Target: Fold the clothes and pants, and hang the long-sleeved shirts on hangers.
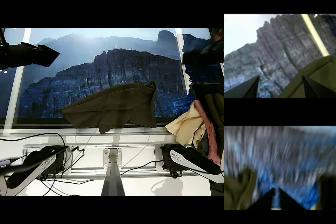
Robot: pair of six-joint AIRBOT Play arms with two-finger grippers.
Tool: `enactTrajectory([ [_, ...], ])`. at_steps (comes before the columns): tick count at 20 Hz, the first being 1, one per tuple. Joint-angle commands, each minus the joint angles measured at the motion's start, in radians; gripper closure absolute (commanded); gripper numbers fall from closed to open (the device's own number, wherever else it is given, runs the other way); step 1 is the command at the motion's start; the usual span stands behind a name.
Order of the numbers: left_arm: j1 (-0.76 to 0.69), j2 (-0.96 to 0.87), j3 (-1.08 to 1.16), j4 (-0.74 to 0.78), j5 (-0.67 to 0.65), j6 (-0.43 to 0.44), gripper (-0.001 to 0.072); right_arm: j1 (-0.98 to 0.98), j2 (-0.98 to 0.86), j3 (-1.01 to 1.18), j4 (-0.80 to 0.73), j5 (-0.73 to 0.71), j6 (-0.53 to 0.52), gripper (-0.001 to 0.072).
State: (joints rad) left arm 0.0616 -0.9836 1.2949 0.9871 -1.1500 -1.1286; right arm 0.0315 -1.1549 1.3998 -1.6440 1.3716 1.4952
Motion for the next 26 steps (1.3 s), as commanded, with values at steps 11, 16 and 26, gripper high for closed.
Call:
enactTrajectory([
  [11,0.085,0.003,0.0,0.172,-0.177,-0.126,0.0119,0.001,-0.348,-0.267,0.303,-0.015,0.042,0.0232],
  [16,0.208,0.01,-0.021,0.185,-0.243,-0.141,0.0119,0.001,-0.389,-0.267,0.273,-0.101,0.039,0.0573],
  [26,0.325,0.016,-0.566,0.167,-0.233,-0.083,0.012,0.001,-0.308,-0.268,0.29,-0.182,-0.068,0.0697],
])
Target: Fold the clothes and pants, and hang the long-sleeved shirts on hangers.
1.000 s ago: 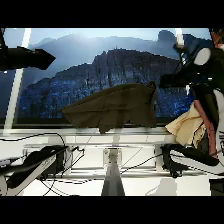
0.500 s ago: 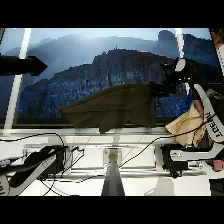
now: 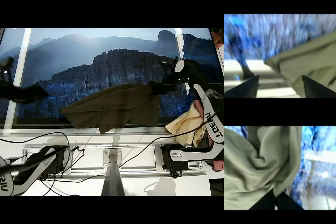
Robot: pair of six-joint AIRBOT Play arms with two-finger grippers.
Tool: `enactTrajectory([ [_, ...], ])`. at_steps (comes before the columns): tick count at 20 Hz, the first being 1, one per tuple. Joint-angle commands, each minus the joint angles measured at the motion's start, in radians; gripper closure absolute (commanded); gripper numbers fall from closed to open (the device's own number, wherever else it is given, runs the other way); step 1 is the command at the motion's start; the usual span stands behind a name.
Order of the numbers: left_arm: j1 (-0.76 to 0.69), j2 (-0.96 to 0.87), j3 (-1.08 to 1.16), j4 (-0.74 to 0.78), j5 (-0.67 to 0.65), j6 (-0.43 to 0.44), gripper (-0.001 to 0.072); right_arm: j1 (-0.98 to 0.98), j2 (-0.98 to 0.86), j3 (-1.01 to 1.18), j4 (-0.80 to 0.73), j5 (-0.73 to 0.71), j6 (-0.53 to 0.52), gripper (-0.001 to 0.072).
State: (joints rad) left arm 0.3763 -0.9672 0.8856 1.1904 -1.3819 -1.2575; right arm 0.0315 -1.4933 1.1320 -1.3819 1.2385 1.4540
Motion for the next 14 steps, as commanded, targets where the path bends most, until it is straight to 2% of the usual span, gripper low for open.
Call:
enactTrajectory([
  [1,0.011,-0.001,-0.209,-0.067,-0.003,0.069,0.012,0.001,0.039,0.0,0.042,-0.058,-0.034,0.0697],
  [5,-0.003,-0.006,-0.36,-0.159,-0.005,0.076,0.0119,0.001,0.051,0.0,0.05,-0.065,-0.035,0.0697],
  [9,-0.103,-0.074,-0.466,-0.171,0.023,0.077,0.0118,0.001,0.051,0.0,0.051,-0.065,-0.035,0.0697],
  [14,-0.156,-0.101,-0.473,-0.183,0.213,0.086,0.0119,0.001,0.051,0.0,0.055,-0.053,-0.034,0.0697],
])
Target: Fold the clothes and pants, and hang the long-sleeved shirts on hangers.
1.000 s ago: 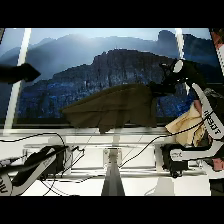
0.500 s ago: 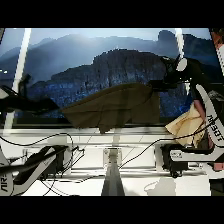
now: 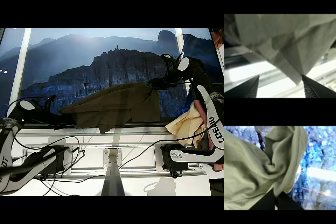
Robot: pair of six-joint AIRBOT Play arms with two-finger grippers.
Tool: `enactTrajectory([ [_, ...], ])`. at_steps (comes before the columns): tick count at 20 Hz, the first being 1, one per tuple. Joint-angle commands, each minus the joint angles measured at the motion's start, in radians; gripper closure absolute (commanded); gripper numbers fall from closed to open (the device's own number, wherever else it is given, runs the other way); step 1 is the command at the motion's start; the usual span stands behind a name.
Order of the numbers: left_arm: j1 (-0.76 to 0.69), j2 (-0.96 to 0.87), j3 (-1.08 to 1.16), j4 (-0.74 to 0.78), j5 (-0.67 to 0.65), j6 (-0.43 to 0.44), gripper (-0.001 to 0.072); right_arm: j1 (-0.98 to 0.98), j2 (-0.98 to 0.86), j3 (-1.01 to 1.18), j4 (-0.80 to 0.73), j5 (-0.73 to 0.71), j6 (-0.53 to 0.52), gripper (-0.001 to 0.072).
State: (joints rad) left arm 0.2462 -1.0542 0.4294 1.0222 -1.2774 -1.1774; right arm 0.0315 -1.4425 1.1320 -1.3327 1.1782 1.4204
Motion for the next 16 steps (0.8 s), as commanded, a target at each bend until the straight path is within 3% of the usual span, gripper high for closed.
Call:
enactTrajectory([
  [1,-0.027,-0.017,-0.017,-0.022,0.132,0.006,0.012,0.001,0.001,0.0,0.007,0.008,-0.001,0.0697],
  [4,-0.029,-0.017,-0.017,-0.08,0.142,0.008,0.0125,0.001,0.001,0.0,0.021,0.007,-0.001,0.0697],
  [6,-0.047,-0.017,-0.017,-0.105,0.141,0.019,0.0302,0.001,0.001,0.0,0.024,0.007,-0.001,0.0697],
  [8,-0.074,-0.017,-0.016,-0.104,0.133,0.02,0.0312,0.001,0.001,0.0,0.024,0.009,-0.001,0.0697],
  [10,-0.08,-0.017,-0.01,-0.11,0.081,0.061,0.0452,0.001,0.003,0.0,0.024,0.015,-0.001,0.0697],
  [12,-0.08,-0.017,0.0,-0.112,0.033,0.106,0.0486,0.001,0.003,0.0,0.024,0.015,-0.001,0.0697],
  [13,-0.08,-0.017,0.006,-0.116,0.012,0.136,0.0549,0.001,0.003,0.0,0.025,0.014,-0.001,0.0697],
  [14,-0.079,-0.017,0.016,-0.119,-0.008,0.154,0.0689,0.001,0.004,0.001,0.029,0.014,-0.001,0.0696],
  [16,-0.079,-0.017,0.063,-0.119,-0.055,0.2,0.0688,0.001,0.02,0.017,0.036,0.01,-0.002,0.0697],
])
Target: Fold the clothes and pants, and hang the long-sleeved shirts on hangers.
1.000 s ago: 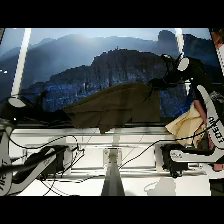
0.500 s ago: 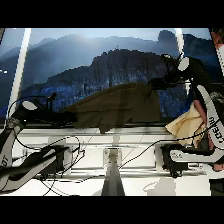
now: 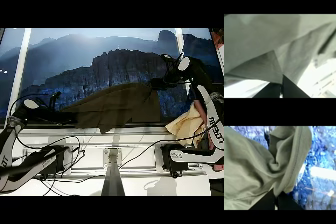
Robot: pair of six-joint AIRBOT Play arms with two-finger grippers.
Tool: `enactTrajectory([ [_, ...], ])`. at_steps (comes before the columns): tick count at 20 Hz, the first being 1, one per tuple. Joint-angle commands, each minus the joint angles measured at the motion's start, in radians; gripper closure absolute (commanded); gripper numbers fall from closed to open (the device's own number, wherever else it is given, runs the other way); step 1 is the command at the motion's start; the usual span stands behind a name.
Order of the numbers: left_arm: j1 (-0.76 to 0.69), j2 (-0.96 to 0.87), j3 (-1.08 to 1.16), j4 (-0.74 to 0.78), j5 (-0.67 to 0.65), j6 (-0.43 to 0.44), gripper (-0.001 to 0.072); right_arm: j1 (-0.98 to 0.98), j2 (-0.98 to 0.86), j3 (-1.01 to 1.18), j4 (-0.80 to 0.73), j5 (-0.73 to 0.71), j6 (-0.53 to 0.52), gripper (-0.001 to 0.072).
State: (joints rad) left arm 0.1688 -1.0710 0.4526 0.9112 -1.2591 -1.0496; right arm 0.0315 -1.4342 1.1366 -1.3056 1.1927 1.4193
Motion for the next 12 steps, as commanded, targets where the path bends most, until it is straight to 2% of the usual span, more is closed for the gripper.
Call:
enactTrajectory([
  [1,-0.002,0.0,0.082,-0.01,-0.101,0.099,0.0688,0.001,0.027,0.036,0.009,-0.008,0.0,0.0697],
  [4,0.008,0.0,0.248,-0.111,-0.16,0.216,0.0689,0.0,0.067,0.156,-0.006,-0.029,0.0,0.0697],
  [7,0.065,0.0,0.458,-0.377,-0.14,0.348,0.069,0.0,0.095,0.327,-0.033,-0.06,0.0,0.0697],
  [12,0.277,0.002,0.727,-0.871,0.143,0.356,0.069,0.0,0.155,0.585,-0.132,-0.142,0.0,0.0697],
])
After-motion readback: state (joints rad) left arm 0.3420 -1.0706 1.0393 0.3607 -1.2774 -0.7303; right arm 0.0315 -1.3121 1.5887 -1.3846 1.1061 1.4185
